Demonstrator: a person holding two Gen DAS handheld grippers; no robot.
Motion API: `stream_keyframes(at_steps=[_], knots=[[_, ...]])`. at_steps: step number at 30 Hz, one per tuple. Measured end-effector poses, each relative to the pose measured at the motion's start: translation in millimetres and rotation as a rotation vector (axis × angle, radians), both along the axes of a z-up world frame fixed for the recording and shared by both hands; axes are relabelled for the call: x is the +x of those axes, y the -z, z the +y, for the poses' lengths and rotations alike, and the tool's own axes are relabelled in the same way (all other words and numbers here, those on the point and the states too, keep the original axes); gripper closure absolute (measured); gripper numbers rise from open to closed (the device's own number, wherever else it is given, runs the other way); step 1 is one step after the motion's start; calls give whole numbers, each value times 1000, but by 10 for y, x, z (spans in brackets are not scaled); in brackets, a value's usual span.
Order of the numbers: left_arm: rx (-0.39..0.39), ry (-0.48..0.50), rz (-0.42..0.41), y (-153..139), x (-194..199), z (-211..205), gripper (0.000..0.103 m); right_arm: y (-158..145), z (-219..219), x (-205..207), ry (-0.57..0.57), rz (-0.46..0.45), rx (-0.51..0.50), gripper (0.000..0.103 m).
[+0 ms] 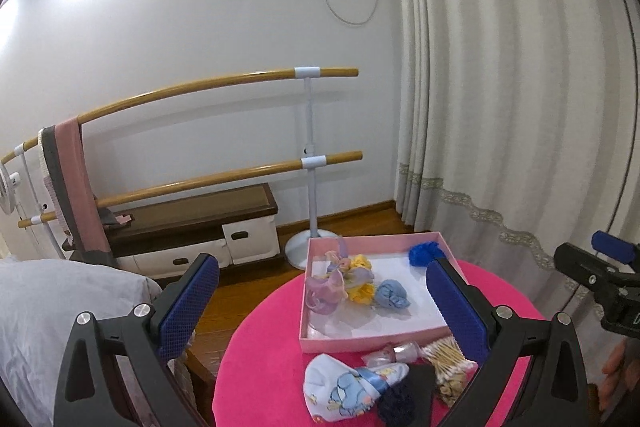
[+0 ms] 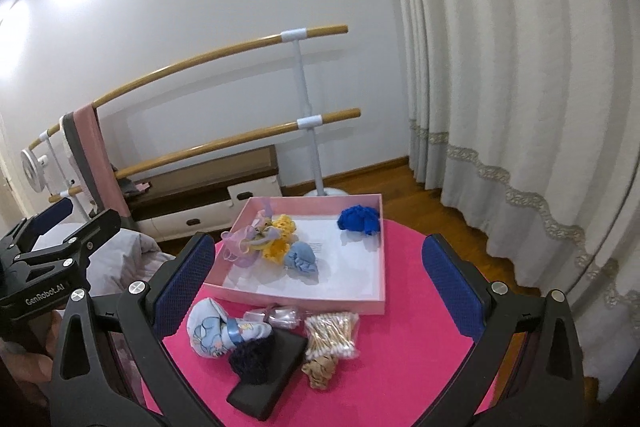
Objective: Organize soft objects
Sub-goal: 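Withdraw both tools from the box and reach toward the items on the table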
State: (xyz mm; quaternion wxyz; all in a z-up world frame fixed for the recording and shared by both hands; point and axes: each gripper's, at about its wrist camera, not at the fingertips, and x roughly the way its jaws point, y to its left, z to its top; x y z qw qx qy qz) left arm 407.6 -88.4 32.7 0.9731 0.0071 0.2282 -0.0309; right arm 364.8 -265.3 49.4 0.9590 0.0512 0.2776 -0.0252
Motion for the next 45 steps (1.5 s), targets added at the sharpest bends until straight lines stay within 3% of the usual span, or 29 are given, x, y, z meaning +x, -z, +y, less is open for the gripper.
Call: stream_keyframes(at_steps=[11, 20, 29, 45], knots=[[-30, -10, -21, 35, -553, 168, 0, 44, 34, -476, 39, -45, 0, 0], [-31, -8, -8, 226, -873, 281, 0, 263, 77, -682, 47, -9, 7, 0], [-48, -27, 45, 367, -960, 321, 0, 496, 99, -792, 50, 34, 23, 0], [-47, -45, 94, 494, -1021, 354, 0, 608, 183, -773, 37, 68, 19, 0]])
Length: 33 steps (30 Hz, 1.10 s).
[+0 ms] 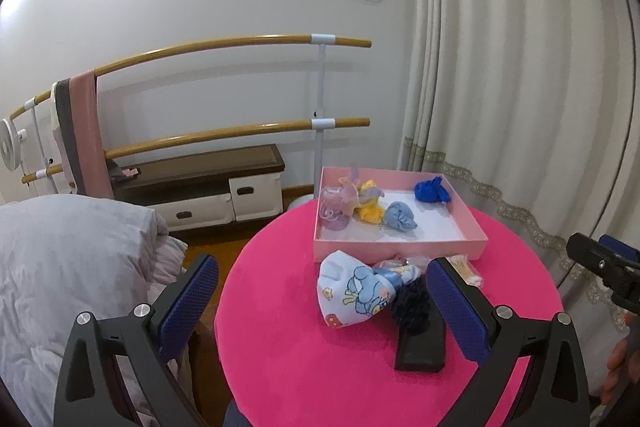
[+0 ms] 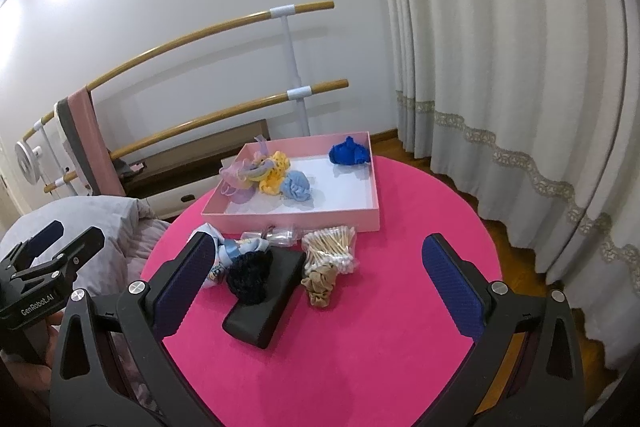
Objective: Organize soft objects
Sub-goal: 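Withdraw both tools from the box and reach toward the items on the table, then grasp the light-blue printed bag with the left tool while the right tool grasps the tan scrunchie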
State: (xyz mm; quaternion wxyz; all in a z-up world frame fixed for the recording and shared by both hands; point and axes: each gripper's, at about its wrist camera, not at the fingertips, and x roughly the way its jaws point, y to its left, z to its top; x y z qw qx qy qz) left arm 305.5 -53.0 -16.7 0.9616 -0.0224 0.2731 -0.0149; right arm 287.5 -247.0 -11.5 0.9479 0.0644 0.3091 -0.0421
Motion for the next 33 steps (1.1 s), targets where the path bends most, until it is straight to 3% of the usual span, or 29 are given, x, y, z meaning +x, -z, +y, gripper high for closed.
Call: stream_keyframes(at_steps=[9, 23, 33], knots=[[8, -1, 59, 205, 156, 34, 0, 276, -65, 154, 6, 79, 3, 0], [13, 9, 201, 795, 792, 32, 0, 894, -191, 467, 10, 237, 21, 0], [-15, 13, 222, 1025, 1101, 52, 0, 1178, -165, 673, -2, 298, 33, 1]])
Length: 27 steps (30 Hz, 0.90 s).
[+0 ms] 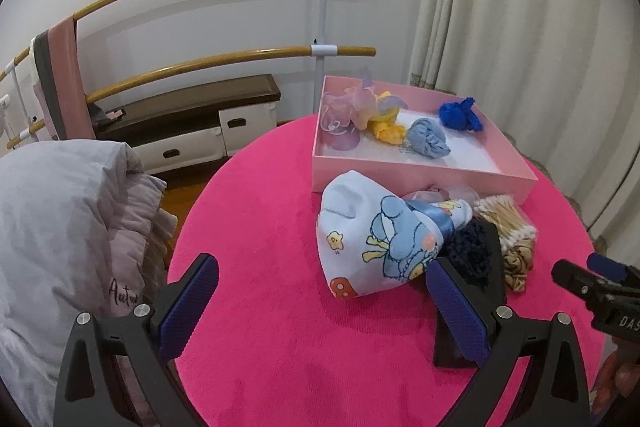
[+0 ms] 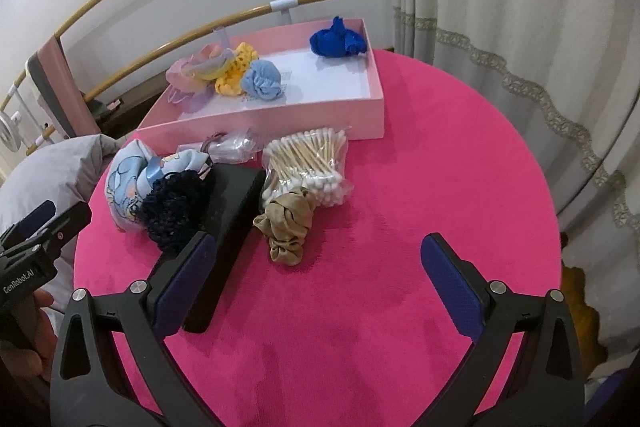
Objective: Organize soft objects
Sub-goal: 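Grasp the light-blue printed bag with the left tool while the right tool grasps the tan scrunchie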
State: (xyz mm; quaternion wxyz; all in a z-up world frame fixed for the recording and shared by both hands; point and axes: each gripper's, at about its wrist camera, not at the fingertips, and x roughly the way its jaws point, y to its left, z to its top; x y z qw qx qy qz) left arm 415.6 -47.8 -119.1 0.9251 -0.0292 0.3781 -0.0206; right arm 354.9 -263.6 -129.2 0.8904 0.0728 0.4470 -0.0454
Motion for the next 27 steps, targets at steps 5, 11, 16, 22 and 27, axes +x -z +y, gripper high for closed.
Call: stream_keyframes(at_steps=[5, 11, 16, 22, 27], knots=[[-16, 9, 19, 106, 135, -23, 0, 124, 7, 92, -6, 24, 10, 1], [-70, 30, 23, 146, 294, -50, 0, 190, -27, 155, 0, 39, 14, 8], [-64, 26, 36, 263, 487, -107, 0, 256, -22, 238, -2, 55, 18, 11], [-98, 42, 43, 394, 642, -176, 0, 365, -5, 320, -6, 71, 24, 17], [-97, 50, 35, 441, 734, -231, 0, 460, -21, 373, -4, 88, 30, 28]])
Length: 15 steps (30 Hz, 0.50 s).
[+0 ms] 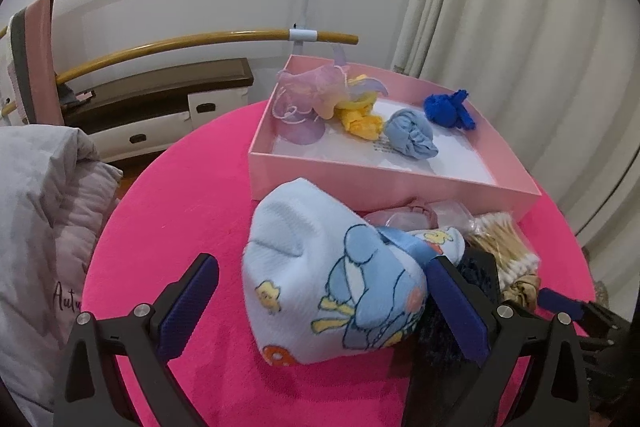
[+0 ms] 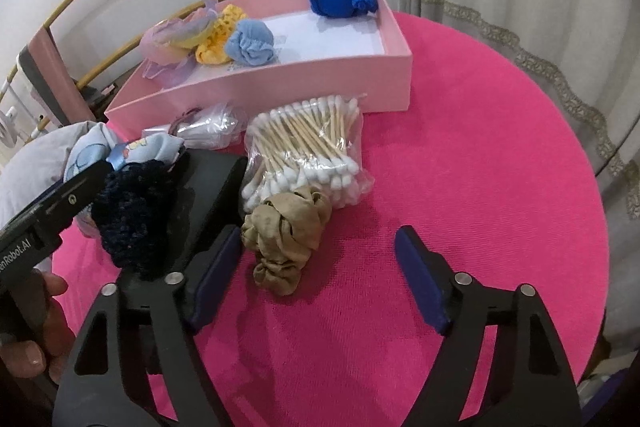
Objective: Organize soft objects
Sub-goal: 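Grasp the light-blue printed bag with the left tool while the right tool grasps the tan scrunchie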
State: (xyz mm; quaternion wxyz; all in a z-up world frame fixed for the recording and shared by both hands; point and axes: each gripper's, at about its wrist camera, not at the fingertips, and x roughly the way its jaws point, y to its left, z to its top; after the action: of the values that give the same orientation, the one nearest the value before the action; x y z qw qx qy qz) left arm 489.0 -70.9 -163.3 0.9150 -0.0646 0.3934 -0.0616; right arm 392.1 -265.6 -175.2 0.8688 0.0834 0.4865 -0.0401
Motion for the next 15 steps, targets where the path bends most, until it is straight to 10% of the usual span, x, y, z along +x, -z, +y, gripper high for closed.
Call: stream_keyframes(at_steps=[15], knots=[[-41, 100, 5, -23, -21, -21, 39, -20, 43, -25, -32, -23, -7, 73]])
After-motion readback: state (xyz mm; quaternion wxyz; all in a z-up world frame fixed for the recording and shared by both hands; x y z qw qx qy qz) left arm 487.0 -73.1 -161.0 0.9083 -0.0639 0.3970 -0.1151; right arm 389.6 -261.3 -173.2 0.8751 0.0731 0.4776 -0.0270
